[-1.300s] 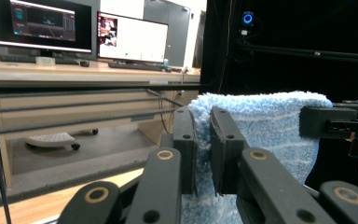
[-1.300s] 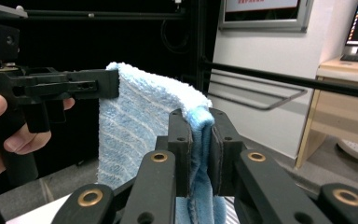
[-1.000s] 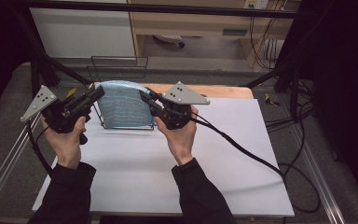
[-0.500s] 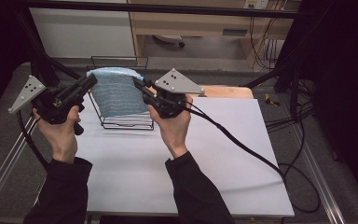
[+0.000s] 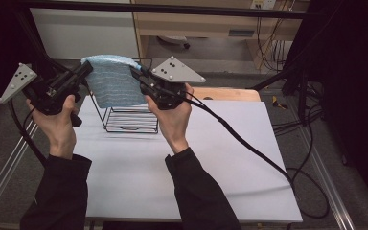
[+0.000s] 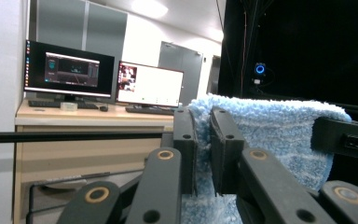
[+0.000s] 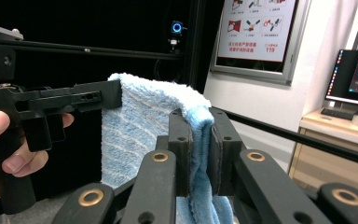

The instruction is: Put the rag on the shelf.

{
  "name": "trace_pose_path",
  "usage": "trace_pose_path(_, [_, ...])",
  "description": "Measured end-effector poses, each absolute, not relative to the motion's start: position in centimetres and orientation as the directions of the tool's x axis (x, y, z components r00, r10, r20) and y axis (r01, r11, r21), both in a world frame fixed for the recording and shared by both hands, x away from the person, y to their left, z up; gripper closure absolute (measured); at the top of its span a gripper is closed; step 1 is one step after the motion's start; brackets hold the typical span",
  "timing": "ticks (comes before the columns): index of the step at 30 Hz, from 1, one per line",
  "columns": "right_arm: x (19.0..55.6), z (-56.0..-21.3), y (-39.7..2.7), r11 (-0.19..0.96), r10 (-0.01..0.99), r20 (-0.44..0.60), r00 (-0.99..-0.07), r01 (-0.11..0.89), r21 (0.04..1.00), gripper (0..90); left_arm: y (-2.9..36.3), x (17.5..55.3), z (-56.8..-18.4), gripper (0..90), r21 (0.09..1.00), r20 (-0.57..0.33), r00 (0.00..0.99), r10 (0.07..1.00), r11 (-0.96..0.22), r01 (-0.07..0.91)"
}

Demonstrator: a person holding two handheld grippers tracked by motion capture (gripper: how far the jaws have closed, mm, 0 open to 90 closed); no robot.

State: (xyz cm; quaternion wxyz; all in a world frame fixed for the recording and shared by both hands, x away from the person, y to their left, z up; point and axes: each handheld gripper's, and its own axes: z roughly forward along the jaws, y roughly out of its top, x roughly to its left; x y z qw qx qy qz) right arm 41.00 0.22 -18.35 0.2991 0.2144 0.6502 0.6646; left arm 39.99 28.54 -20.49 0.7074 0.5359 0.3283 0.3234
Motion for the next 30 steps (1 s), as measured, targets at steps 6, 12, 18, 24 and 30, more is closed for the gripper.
trace_pose_path(6, [41.6,-17.3,0.9,0.029,0.677,-0.122,-0.726,-0.138,0.99,81.9,29.0,40.4,-19.6,82.0,0.968,-0.115,0.564,0.818,0.221,-0.123])
trace_pose_path(12, [42.3,-16.4,1.5,0.037,0.679,-0.138,-0.721,-0.155,0.987,81.9,29.5,41.1,-18.9,82.0,0.964,-0.126,0.556,0.822,0.234,-0.128])
trace_pose_path(18, [42.9,-15.5,2.3,0.063,0.678,-0.175,-0.714,-0.18,0.982,81.9,30.1,41.7,-18.3,82.0,0.959,-0.138,0.55,0.824,0.249,-0.132])
trace_pose_path(24, [43.5,-14.7,2.7,0.075,0.68,-0.193,-0.708,-0.195,0.978,81.9,30.3,42.3,-17.8,82.0,0.956,-0.144,0.546,0.826,0.258,-0.139])
trace_pose_path(30, [44.2,-14.2,3.1,0.07,0.675,-0.195,-0.711,-0.201,0.977,81.9,30.5,42.9,-17.3,82.0,0.953,-0.156,0.542,0.826,0.271,-0.138])
